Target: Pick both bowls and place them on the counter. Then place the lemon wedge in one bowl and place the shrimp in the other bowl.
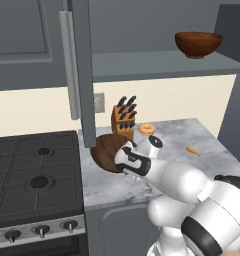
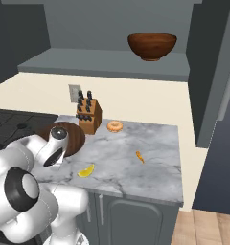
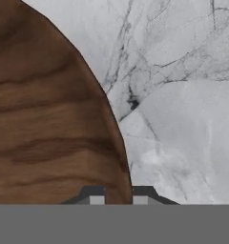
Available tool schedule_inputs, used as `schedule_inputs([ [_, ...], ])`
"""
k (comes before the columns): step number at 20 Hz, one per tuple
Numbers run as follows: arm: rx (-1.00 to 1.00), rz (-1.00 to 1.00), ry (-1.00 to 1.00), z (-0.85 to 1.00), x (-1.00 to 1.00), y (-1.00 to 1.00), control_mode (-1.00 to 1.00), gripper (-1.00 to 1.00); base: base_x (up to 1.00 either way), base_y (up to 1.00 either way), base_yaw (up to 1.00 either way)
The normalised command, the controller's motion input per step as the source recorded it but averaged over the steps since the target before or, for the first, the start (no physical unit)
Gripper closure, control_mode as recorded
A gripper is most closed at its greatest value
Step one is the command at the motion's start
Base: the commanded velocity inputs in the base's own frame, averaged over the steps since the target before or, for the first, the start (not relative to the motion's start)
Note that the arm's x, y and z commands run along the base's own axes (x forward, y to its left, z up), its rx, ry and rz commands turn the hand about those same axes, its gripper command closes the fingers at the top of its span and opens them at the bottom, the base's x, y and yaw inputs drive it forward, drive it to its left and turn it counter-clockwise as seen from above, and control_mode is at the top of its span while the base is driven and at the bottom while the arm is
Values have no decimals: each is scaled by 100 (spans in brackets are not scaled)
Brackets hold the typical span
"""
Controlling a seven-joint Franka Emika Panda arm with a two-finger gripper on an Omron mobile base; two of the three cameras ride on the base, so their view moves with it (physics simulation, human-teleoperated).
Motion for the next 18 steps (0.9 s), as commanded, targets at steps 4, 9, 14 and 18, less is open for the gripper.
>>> schedule_inputs([
  [4, 0, 0, 4, 5, 0, 0, -100, 100, 0, 0, 0],
  [9, 0, 0, 1, 10, 0, 0, -100, -100, 0, 0, 0],
  [14, 0, 0, -1, 22, 0, 0, -100, -100, 0, 0, 0],
  [18, 0, 0, -2, 38, -1, -4, -100, -100, 0, 0, 0],
])
